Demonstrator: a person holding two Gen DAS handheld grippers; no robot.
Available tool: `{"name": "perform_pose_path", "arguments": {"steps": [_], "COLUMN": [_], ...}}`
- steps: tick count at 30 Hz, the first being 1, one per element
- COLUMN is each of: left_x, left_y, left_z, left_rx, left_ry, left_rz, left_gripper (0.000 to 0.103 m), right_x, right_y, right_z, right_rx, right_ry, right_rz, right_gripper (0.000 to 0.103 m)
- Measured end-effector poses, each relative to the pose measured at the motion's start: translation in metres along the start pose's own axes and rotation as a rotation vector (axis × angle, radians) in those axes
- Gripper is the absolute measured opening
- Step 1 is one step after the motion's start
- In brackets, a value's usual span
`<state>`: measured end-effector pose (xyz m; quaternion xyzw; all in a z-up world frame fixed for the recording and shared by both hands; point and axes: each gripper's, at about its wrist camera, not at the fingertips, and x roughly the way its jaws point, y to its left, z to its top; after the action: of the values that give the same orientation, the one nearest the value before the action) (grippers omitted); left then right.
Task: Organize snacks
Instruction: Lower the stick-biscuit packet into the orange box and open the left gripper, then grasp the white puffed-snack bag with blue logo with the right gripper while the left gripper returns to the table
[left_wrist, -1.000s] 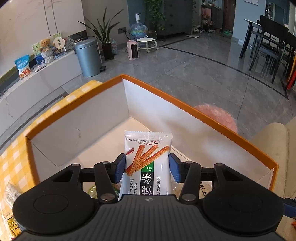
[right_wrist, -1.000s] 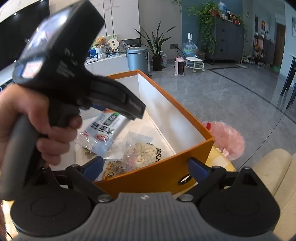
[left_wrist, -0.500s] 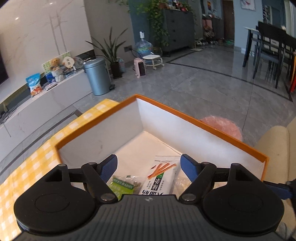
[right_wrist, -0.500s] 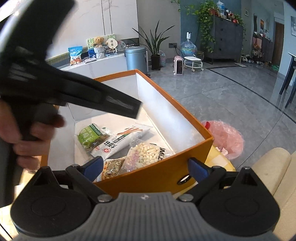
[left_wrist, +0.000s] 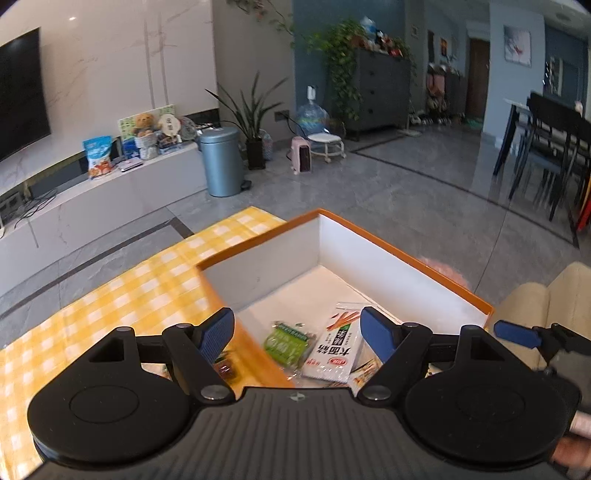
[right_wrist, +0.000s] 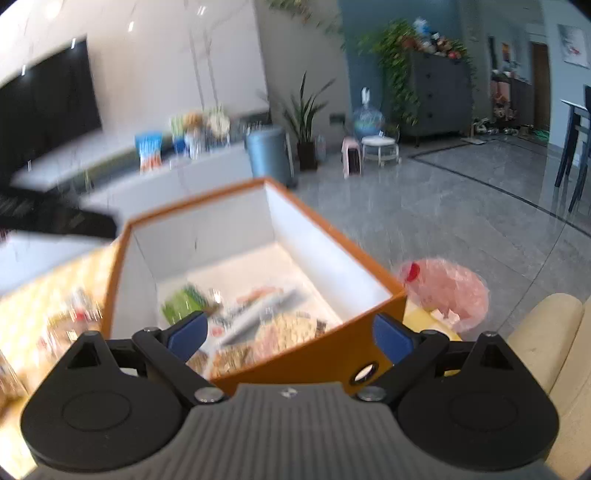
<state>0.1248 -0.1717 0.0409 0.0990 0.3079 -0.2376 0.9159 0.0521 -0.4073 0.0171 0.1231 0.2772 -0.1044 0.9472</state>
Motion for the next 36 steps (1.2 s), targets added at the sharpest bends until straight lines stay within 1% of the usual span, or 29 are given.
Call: {"name": "perform_pose_path", "arguments": {"steps": [2, 4, 9, 12, 14, 17, 18, 20, 22, 24, 27, 29, 30, 32, 33, 34, 36], "left_x": [-0.013, -0.024, -0.058, -0.080, -0.091, -0.101, -0.102, -0.105, -0.103, -0.099, -0.098, -0.097, -0.095, -0.097, -0.096, -0.093, -0.088], "left_y": [0.009, 0.020, 0.058, 0.088, 0.110, 0.143, 0.153, 0.171, 0.188, 0.207, 0.232, 0.248, 0.255, 0.268, 0.272, 0.274, 0.276], "left_z": [-0.004, -0.010, -0.033, -0.050, -0.061, -0.081, -0.089, -0.108, -0.126, -0.143, -0.163, -0.174, -0.178, -0.189, -0.191, -0.192, -0.197], "left_rx": [-0.020, -0.045, -0.132, -0.201, -0.273, -0.385, -0.407, -0.458, -0.501, -0.536, -0.592, -0.645, -0.678, -0.744, -0.769, -0.787, -0.796], "left_ry": [-0.016, -0.023, -0.029, -0.050, -0.063, -0.062, -0.049, -0.028, -0.002, 0.034, 0.048, 0.068, 0.074, 0.065, 0.061, 0.063, 0.073], "left_rz": [0.008, 0.025, 0.088, 0.154, 0.186, 0.244, 0.278, 0.350, 0.390, 0.408, 0.446, 0.447, 0.442, 0.419, 0.400, 0.377, 0.341], "left_gripper": [0.091, 0.091, 0.091, 0.091, 0.091, 0.091, 0.091, 0.091, 0.091, 0.091, 0.091, 0.091, 0.091, 0.091, 0.091, 0.091, 0.091], "right_x": [-0.008, -0.017, -0.035, -0.040, -0.037, -0.027, -0.020, -0.007, 0.008, 0.026, 0.054, 0.071, 0.080, 0.099, 0.104, 0.105, 0.100], "right_y": [0.001, 0.008, 0.043, 0.076, 0.103, 0.146, 0.161, 0.197, 0.227, 0.242, 0.240, 0.237, 0.237, 0.238, 0.238, 0.242, 0.252], "right_z": [0.002, 0.005, 0.015, 0.021, 0.027, 0.039, 0.043, 0.050, 0.055, 0.055, 0.038, 0.016, 0.006, -0.009, -0.015, -0.019, -0.022], "right_rx": [0.016, 0.022, 0.031, 0.008, -0.002, -0.014, -0.023, -0.087, -0.145, -0.137, -0.076, -0.104, -0.128, -0.151, -0.147, -0.157, -0.217], "right_ry": [-0.032, -0.058, -0.070, -0.067, -0.043, 0.002, 0.012, 0.007, -0.001, -0.003, 0.018, 0.050, 0.089, 0.200, 0.219, 0.211, 0.187], "right_rz": [-0.004, 0.010, 0.141, 0.203, 0.242, 0.311, 0.314, 0.304, 0.324, 0.385, 0.469, 0.471, 0.452, 0.424, 0.419, 0.415, 0.413], "right_gripper": [0.094, 0.094, 0.096, 0.096, 0.096, 0.097, 0.097, 0.097, 0.097, 0.098, 0.098, 0.098, 0.098, 0.098, 0.098, 0.098, 0.099]}}
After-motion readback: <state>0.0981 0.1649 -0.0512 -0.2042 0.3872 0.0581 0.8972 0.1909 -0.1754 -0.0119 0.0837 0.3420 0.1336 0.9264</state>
